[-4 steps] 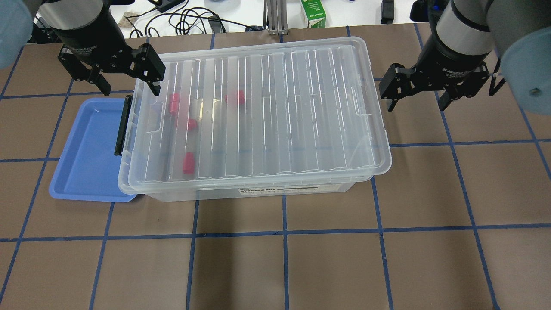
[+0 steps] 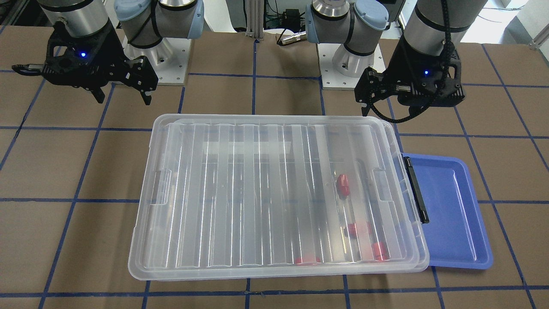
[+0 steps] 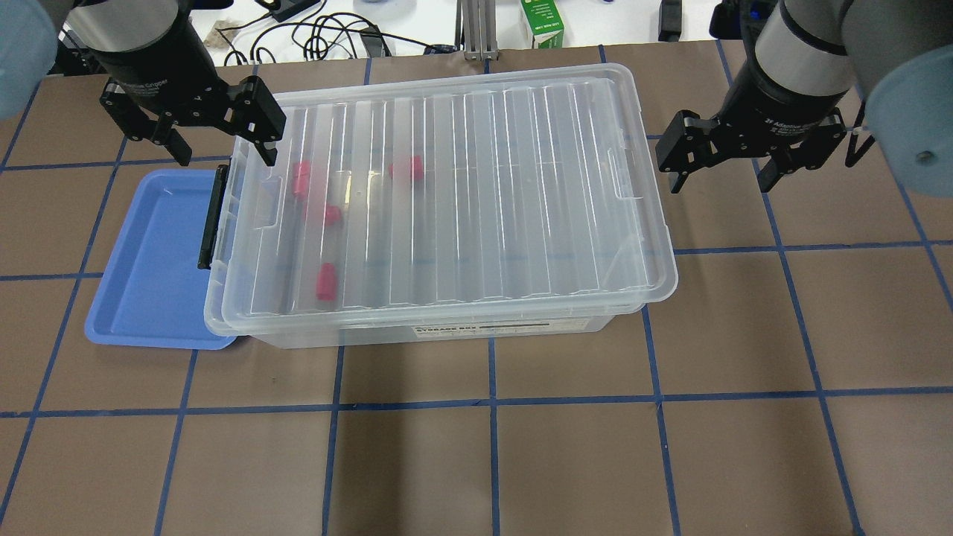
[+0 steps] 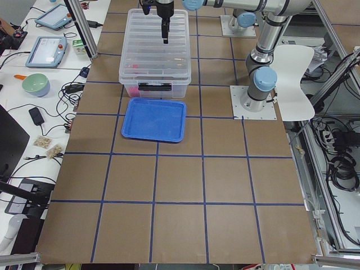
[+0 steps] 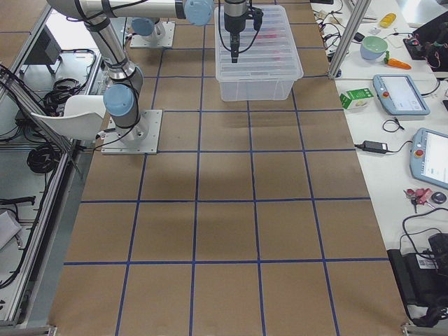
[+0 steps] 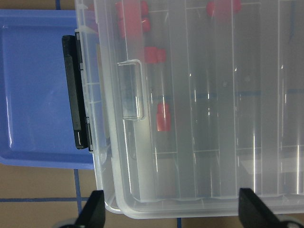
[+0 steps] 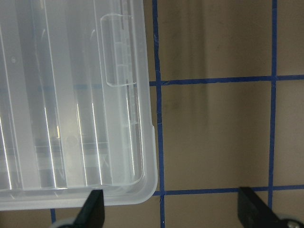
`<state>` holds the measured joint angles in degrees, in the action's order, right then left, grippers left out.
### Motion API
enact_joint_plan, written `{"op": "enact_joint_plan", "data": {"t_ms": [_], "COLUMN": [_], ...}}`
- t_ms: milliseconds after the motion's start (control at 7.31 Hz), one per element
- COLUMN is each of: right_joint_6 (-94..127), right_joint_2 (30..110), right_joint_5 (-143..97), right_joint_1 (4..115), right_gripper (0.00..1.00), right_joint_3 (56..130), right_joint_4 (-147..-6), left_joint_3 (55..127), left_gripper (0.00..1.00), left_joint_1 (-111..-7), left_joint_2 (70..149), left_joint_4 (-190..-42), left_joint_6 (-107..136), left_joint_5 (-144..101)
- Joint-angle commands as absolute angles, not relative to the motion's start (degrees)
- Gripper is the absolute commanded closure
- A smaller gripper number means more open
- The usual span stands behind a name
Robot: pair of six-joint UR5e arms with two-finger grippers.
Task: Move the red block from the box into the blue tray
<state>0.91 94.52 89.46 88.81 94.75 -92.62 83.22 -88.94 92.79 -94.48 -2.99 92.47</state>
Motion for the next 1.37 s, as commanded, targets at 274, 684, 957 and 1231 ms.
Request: {"op": "enact_joint_plan", "data": {"t_ms": [274, 684, 957, 1231], "right_joint_6": [0.8, 1.8, 1.8, 1.8], "right_joint_2": [90.7, 86.1, 83.9, 80.5], "right_joint_5": [96.8, 100.9, 93.0, 91.9], "right_joint_1": [88.3, 88.5, 88.5, 88.5], "right_gripper": [0.00, 0.00, 0.00, 0.00], "right_joint_3": [94.7, 94.0, 91.7, 90.5], "right_joint_4": [-94.7, -94.7, -94.8, -95.0], "left_joint_3": [83.2, 83.2, 83.2, 83.2], "left_gripper": [0.00, 0.00, 0.00, 0.00], "left_joint_1": [-88.9, -88.9, -88.9, -88.9], "left_joint_2": [92.9, 92.9, 92.9, 92.8], "left_joint_4": [-94.5, -94.5, -94.5, -94.5], "left_joint_6": [-3.0, -3.0, -3.0, -3.0], "left_joint_5": [92.8, 93.0, 92.9, 93.0]}}
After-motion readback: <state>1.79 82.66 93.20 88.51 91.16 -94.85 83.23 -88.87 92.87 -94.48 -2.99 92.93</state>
